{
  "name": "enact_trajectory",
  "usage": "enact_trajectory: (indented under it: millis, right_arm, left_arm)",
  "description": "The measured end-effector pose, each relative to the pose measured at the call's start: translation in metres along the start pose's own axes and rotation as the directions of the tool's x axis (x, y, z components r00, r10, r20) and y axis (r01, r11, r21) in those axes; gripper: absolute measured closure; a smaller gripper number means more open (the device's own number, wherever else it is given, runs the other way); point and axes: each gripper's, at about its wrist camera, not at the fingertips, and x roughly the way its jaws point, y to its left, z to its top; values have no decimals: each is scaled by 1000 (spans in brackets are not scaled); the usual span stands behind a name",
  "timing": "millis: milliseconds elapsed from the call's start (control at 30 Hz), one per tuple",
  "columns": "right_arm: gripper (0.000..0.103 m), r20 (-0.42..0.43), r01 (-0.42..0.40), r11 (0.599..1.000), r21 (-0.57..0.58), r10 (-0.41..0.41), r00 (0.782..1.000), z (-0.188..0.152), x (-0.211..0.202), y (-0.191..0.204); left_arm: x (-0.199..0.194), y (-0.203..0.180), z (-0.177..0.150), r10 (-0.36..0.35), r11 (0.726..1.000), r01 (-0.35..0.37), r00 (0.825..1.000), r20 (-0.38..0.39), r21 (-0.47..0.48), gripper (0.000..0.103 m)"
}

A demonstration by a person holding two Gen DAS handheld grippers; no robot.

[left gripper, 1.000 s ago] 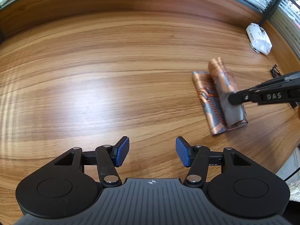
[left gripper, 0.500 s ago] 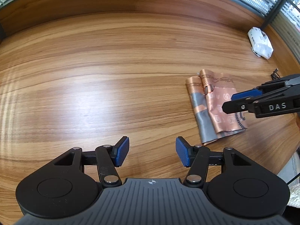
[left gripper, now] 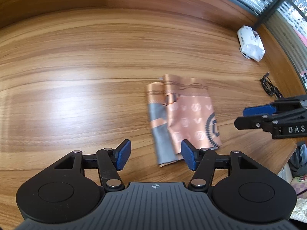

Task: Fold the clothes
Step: 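Open the right gripper and lift it off the folded scarf, then grasp the folded scarf edge with the left gripper and lift it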

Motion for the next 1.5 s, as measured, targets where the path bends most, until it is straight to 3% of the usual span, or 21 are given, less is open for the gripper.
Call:
enact_trajectory:
  millis: [433, 733, 933, 1133, 1333, 1500]
  right_arm:
    - [52, -7, 9, 999, 50, -8, 1000, -29, -17, -54]
    - [50, -14, 20, 997, 72, -19, 1000, -38, -21, -74]
    - [49, -10, 27, 995, 97, -27, 1000, -39, -25, -88]
    - [49, -12, 25, 993, 114, -24, 1000, -37, -24, -94]
    - [49, -15, 28, 993, 114, -27, 1000, -34, -21, -92]
    - [49, -14, 29, 994, 109, -27, 1000, -33, -22, -87]
  left_arm:
    - [45, -19, 25, 105, 994, -106, 994, 21, 11, 39]
    - [63, -22, 31, 106, 994, -107, 994, 13, 11, 41]
    - [68, -36, 27, 138, 986, -141, 990, 38, 83, 61]
    - [69, -48, 23, 147, 979, -153, 988, 57, 136, 92]
    - [64, -51, 24, 150, 983, -158, 984, 92, 93, 95]
    - [48, -30, 32, 167, 982, -175, 979, 113, 65, 95]
